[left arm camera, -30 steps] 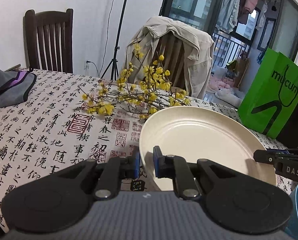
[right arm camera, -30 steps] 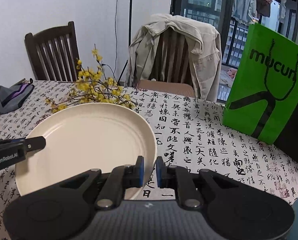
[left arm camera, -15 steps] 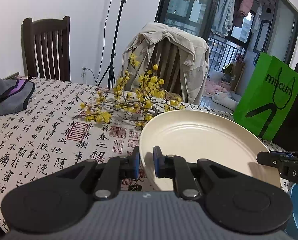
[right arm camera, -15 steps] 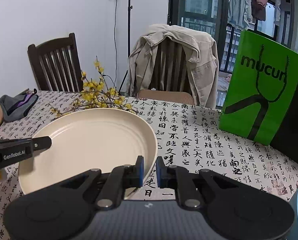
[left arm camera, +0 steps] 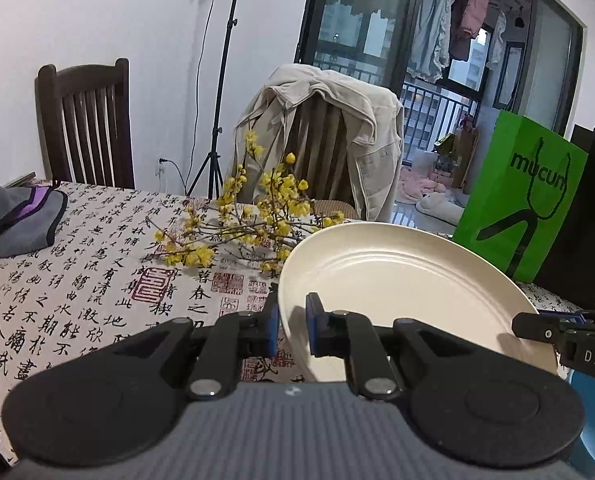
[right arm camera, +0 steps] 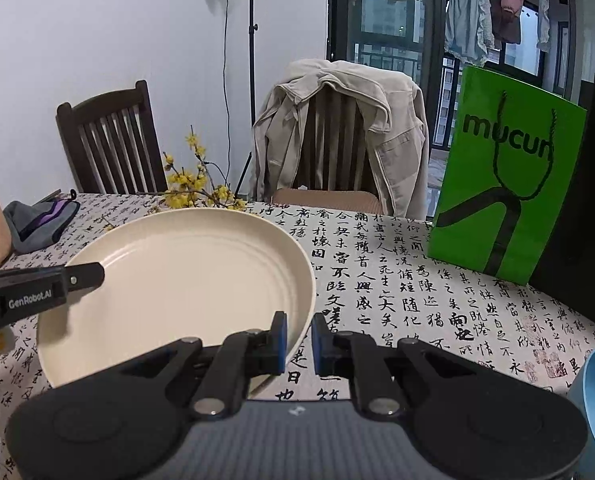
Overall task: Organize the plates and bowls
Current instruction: 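Carry the held cream plate with both tools toward the blue bowls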
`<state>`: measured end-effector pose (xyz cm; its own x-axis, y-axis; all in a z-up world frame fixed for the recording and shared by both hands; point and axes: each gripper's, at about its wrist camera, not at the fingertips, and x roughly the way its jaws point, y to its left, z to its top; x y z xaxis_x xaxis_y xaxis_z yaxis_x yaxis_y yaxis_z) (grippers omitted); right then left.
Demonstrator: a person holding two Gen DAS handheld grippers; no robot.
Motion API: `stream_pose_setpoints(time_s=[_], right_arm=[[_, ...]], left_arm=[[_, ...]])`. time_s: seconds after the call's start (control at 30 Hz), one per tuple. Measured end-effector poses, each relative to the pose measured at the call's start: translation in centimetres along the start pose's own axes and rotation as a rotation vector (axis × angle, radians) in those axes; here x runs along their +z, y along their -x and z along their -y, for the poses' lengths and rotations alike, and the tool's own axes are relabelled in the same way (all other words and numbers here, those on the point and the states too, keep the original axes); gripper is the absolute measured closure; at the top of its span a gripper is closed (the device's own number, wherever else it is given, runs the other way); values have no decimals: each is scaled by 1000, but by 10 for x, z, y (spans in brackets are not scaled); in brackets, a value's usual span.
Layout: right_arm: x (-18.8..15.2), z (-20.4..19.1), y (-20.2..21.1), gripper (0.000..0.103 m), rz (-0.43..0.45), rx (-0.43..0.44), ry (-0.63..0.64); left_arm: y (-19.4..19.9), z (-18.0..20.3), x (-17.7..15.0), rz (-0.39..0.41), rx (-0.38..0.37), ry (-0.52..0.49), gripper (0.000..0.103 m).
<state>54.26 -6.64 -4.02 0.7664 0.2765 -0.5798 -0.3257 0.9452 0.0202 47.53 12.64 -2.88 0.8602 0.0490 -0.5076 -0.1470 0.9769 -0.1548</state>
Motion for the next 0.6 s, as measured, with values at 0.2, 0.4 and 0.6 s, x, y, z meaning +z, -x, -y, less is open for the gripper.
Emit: stream_pose_setpoints(time_s=[0.2,0.4,0.6], right_arm=[[-3,4,12,91,29,5,-32],[-5,8,22,91,55,9,-57],[-6,11,32,91,79,10,-70]], left_arm=[[7,5,1,22,-2,-11,90],[15,10,1,45,-11,-23,90],[23,13,2,61,-21,-27,90]])
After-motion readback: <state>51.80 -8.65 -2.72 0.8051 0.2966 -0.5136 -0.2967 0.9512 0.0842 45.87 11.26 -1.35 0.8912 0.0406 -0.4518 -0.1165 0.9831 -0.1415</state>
